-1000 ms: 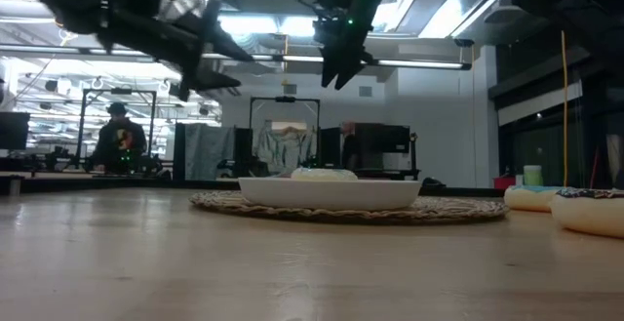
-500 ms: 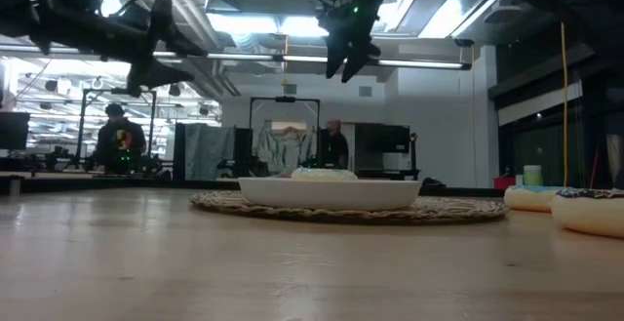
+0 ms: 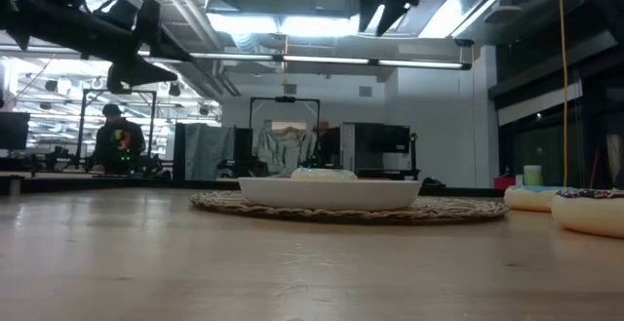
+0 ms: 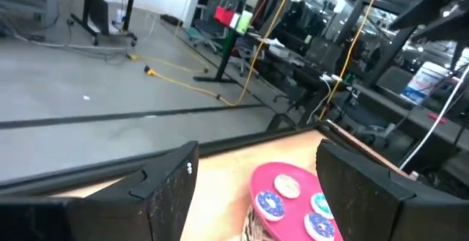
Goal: Pick & Place donuts
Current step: Put the large blue donut on the white plate
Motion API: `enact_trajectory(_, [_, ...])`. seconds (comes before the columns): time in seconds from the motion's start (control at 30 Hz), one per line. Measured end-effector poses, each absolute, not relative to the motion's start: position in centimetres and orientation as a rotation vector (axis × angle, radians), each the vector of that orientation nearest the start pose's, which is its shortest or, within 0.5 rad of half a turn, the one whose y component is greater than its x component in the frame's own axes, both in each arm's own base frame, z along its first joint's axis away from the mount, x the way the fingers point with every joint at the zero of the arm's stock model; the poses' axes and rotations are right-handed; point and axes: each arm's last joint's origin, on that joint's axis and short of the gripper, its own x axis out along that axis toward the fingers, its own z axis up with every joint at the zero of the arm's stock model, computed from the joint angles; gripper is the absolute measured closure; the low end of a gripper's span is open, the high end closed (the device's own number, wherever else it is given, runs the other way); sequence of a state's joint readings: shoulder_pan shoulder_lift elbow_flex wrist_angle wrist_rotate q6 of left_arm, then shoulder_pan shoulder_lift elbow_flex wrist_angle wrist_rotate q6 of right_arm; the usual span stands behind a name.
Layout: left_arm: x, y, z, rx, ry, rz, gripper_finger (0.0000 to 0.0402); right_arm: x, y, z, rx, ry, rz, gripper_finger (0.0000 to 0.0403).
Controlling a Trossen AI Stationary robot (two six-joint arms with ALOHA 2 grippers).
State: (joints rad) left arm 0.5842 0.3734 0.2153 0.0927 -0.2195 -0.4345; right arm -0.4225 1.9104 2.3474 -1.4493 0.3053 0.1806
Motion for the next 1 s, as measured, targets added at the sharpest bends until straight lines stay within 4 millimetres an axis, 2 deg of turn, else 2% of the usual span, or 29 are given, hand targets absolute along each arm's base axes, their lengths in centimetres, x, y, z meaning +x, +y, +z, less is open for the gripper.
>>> enact_trajectory(0.23, [9.1,6.8,21.6,-0.385,-0.108,0.794,0.0135,27.8,-13.1,45.4,0.273,0.909,-0.830,0.0111])
enact_trajectory(0.33, [9.0,6.7,21.7,-0.373,-0.119,0.790,0.0135,25.9,-11.7,45.1,0.285,0.915,-0.876,0.0111])
enact_trajectory(0.63, [9.0,6.1,19.2,-0.372,-0.179,0.723,0.0135,19.6,-5.8,40.9,0.383,0.860,-0.881,0.0112])
enact_trajectory(0.87, [9.0,5.6,18.6,-0.356,-0.161,0.683,0.0135,14.0,-1.4,36.4,0.578,0.824,-0.875,0.0112])
enact_trajectory(1.0, [9.1,5.4,18.2,-0.333,-0.110,0.685,0.0135,12.3,0.0,33.7,0.652,0.812,-0.888,0.0112])
